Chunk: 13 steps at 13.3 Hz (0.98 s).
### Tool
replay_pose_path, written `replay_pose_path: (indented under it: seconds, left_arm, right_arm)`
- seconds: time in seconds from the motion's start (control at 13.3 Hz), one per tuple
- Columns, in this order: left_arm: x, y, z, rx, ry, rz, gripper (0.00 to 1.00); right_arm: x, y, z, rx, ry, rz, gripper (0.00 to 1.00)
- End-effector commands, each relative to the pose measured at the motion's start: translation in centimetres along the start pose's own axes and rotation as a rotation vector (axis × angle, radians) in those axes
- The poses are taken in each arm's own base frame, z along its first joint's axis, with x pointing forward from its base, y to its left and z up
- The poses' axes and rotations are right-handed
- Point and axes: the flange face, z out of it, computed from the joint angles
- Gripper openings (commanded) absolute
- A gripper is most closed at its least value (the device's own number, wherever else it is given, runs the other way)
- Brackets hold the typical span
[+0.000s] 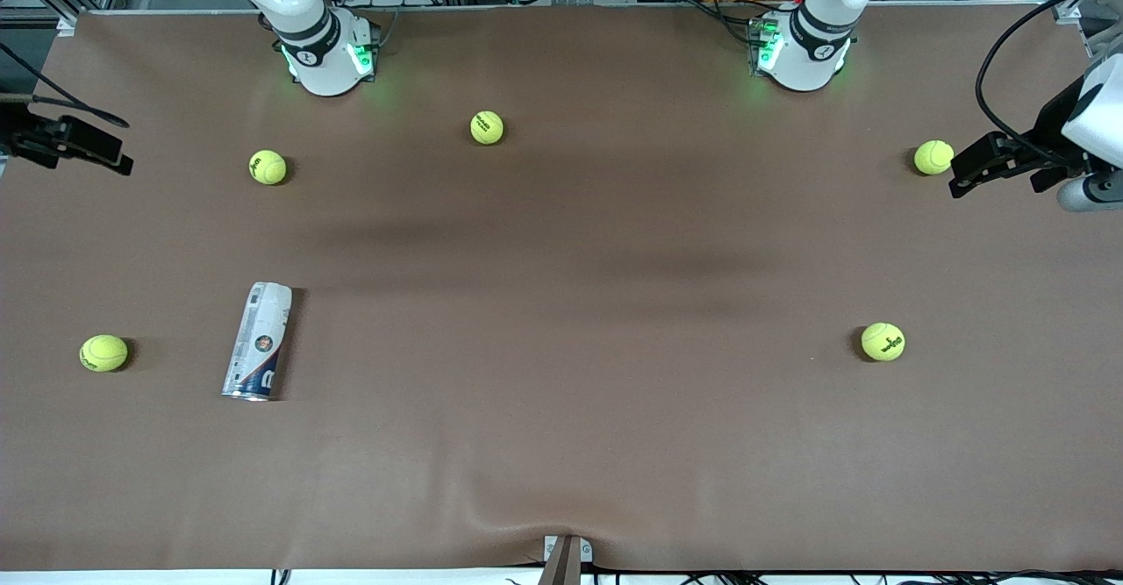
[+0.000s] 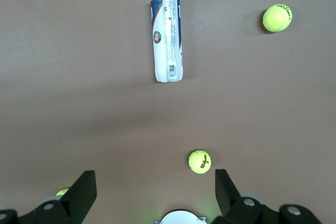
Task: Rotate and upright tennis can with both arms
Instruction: 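Move the right gripper toward the tennis can lying on its side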
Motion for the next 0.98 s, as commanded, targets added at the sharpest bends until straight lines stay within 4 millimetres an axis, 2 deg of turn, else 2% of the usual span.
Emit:
replay_pose_path:
  seconds: [0.0, 0.15, 0.45, 0.6, 0.9]
  left_arm:
    - [0.3, 0.1, -0.3, 0.007, 0.011, 0.015, 1.0]
    - [0.6, -0.1, 0.3, 0.018, 0.002, 0.014, 1.0]
    - [0.5, -0.5, 0.2, 0.015, -0.002, 0.014, 1.0]
    - [0.5, -0.8, 0.1, 0.015, -0.001, 0.009, 1.0]
    - [0.5, -0.7, 0.1, 0.016, 0.001, 0.024, 1.0]
  right_arm:
    - [1.6, 0.1, 2.5, -0.01, -0.005, 0.013, 1.0]
    - [2.5, 0.0, 4.3, -0.01, -0.004, 0.012, 1.0]
    - [4.3, -0.1, 7.2, -0.014, -0.039, 0.012, 1.0]
    - [5.6, 0.2, 9.7, -0.018, -0.08, 0.017, 1.0]
    - [8.9, 2.4, 15.0, -0.014, -0.107, 0.012, 1.0]
